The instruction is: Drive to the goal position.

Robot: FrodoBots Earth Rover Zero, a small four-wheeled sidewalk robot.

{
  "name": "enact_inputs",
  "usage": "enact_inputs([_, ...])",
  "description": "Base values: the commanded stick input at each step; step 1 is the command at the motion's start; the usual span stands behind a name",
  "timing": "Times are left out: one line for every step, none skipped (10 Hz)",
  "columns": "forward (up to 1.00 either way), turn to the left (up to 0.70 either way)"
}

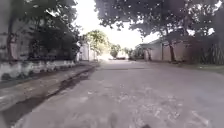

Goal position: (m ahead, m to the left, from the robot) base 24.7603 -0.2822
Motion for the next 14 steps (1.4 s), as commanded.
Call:
enact_inputs([1.0, 0.0])
enact_inputs([1.0, 0.0])
enact_inputs([1.0, 0.0])
enact_inputs([1.0, 0.0])
enact_inputs([1.0, 0.0])
enact_inputs([1.0, 0.0])
enact_inputs([1.0, 0.0])
enact_inputs([1.0, 0.0])
enact_inputs([1.0, 0.0])
enact_inputs([1.0, 0.0])
enact_inputs([1.0, 0.0])
enact_inputs([1.0, 0.0])
enact_inputs([1.0, 0.0])
enact_inputs([1.0, 0.0])
